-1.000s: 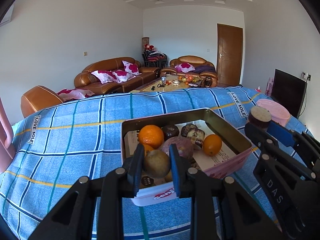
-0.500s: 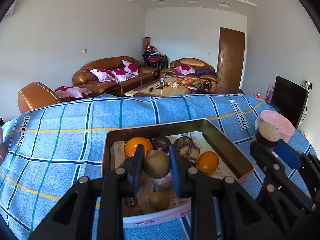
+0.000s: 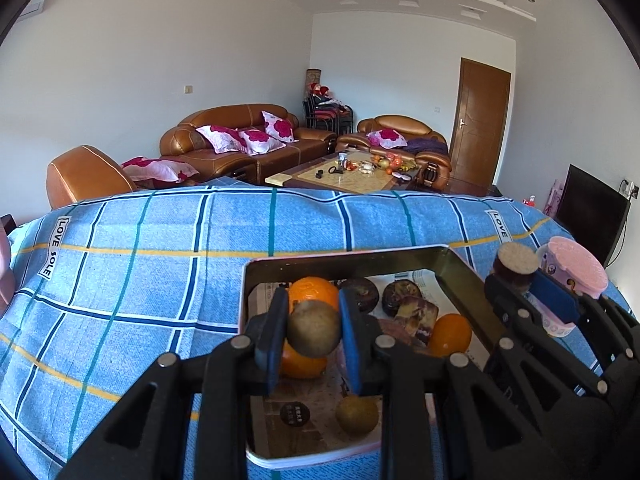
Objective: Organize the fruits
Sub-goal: 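Lower the tan fruit into the box and open the left gripper while the right gripper releases the jar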
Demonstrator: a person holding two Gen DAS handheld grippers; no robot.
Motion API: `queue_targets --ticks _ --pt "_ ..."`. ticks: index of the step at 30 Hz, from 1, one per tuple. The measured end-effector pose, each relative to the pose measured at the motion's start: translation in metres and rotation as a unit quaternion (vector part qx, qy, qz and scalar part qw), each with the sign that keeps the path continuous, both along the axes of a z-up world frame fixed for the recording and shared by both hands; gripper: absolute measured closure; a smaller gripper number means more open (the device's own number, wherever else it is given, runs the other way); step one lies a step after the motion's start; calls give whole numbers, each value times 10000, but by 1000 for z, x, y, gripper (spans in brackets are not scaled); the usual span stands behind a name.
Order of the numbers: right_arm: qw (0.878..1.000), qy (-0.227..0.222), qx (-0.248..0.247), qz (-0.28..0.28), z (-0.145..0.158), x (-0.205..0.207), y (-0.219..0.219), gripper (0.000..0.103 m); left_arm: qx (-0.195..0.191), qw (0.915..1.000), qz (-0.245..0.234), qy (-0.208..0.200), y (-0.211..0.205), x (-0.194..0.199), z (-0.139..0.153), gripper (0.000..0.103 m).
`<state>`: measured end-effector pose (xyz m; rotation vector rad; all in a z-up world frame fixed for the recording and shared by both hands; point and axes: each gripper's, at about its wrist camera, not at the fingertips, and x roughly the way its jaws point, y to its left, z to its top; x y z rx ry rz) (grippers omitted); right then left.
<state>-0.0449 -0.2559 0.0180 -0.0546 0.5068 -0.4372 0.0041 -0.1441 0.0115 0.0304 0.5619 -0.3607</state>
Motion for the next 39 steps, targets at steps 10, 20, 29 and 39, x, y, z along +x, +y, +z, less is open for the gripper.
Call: queue_targets --ticks 10,20,29,39 --pt "9983 213 377 390 -5 23 -3 66 44 9995 62 295 2 14 -7 76" --pt "9884 446 921 1126 -13 34 -5 66 18 9992 18 395 3 17 -9 76" --pt "9796 507 1266 1475 -17 39 -7 65 20 9988 32 491 3 22 -11 76" --pt "9828 -180 1253 1346 -5 12 -13 48 134 9994 0 332 -1 16 -10 69"
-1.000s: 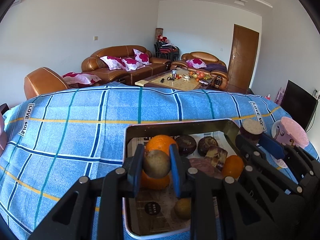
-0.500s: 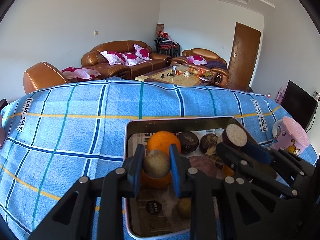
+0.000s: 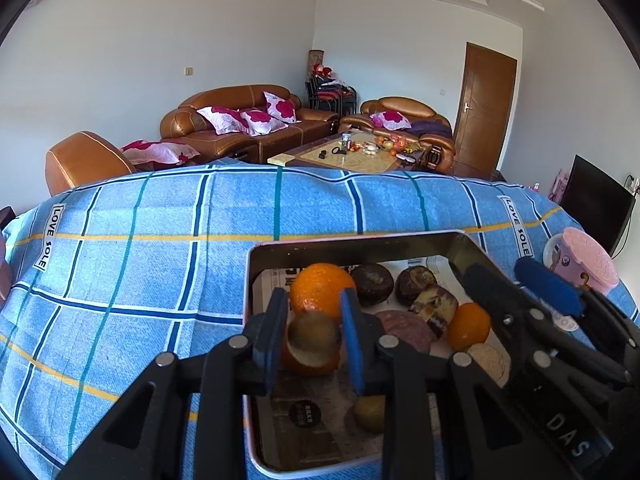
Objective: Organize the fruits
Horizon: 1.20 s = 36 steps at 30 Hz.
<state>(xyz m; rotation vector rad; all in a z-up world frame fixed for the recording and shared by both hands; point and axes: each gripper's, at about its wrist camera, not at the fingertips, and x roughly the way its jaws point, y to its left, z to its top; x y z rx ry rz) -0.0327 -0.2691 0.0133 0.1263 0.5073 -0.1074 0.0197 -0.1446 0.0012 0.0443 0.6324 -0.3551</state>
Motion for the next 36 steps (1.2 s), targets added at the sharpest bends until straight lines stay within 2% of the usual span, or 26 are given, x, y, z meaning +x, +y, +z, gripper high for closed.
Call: queue_targets --ticks 1,2,3,4,5,7,12,21,28,36 --pt "9998 -123 -62 -153 3 -5 -1 45 38 10000 33 -18 -1 -1 0 55" --pt "9991 -233 -122 -323 5 -9 -3 39 68 9999 73 -51 -1 -2 1 35" --pt "9981 -334 -156 -488 7 -14 -4 34 85 9998 125 -122 0 -4 2 27" --pt "9970 -437 -164 -618 9 -18 -5 24 89 9996 172 -227 1 -7 4 18" --pt "9957 -546 -167 -723 10 -23 -6 20 91 9992 194 -343 1 -11 7 12" --pt "9933 -674 -236 -906 14 -29 -8 20 155 9979 220 -596 0 -20 11 2" --pt "9875 -861 -429 -1245 17 -43 -5 17 306 9945 183 -983 -4 -35 17 0" --pt "9823 -1107 -699 -1337 22 -69 6 17 224 9930 232 -1132 9 -53 21 0" --pt "9768 -1384 -817 -1417 26 -89 14 17 252 9891 342 -1407 19 -71 24 0" --pt "9726 -1520 -890 -1519 28 -99 18 17 225 9864 457 -1562 26 -83 26 0"
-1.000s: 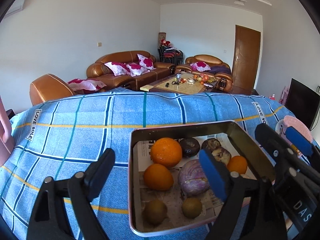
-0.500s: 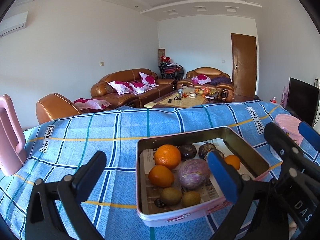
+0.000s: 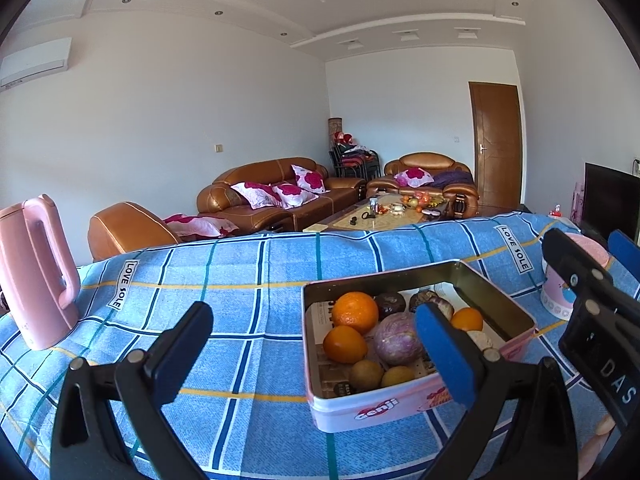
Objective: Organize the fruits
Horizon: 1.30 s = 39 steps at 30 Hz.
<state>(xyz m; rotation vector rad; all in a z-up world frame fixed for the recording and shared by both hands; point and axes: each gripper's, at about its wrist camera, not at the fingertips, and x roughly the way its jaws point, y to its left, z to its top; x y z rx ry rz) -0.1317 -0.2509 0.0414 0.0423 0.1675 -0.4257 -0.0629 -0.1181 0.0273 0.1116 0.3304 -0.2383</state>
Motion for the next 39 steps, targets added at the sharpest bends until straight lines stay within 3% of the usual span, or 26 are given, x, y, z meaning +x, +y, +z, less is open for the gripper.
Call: queue_targets --ticks 39 --pt "9999 80 -41 -59 -2 0 1 17 52 9998 154 105 1 1 -2 0"
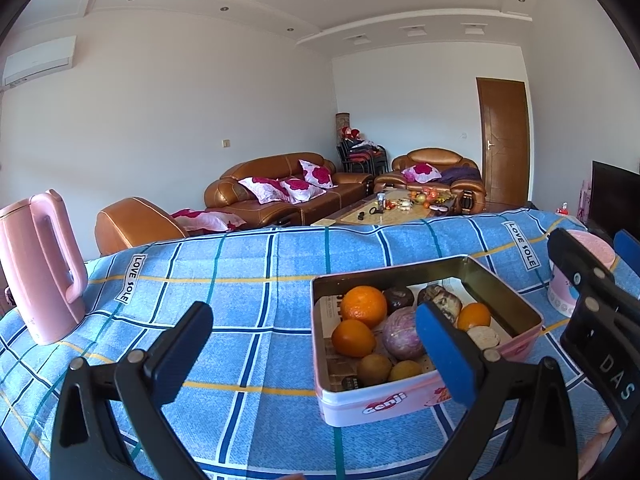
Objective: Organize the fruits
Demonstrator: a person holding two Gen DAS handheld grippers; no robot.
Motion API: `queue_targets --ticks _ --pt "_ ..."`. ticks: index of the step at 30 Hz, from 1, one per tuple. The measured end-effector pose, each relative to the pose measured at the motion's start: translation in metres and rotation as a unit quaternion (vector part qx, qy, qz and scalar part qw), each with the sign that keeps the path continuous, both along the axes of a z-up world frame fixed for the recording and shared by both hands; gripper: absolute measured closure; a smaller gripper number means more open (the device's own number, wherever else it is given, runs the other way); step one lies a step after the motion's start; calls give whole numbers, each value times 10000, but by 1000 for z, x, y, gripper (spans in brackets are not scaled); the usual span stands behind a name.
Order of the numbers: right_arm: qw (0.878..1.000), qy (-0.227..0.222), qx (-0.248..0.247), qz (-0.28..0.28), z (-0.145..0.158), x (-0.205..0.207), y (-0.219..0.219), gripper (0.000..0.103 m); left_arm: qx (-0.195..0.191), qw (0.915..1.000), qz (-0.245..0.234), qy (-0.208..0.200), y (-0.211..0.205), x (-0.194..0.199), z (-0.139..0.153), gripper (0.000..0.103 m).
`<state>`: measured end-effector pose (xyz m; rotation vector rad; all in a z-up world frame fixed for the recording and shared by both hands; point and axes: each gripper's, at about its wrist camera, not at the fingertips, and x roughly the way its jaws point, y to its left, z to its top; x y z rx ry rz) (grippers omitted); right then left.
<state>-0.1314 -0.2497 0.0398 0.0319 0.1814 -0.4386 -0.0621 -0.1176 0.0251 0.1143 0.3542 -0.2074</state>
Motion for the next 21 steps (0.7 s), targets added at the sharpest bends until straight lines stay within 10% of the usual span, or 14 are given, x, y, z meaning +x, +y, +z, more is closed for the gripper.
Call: queue_targets --ticks 21 --pt "10000 60 25 -34 -1 -2 -2 17 -38 10000 -42 -3 0 -1 1 0"
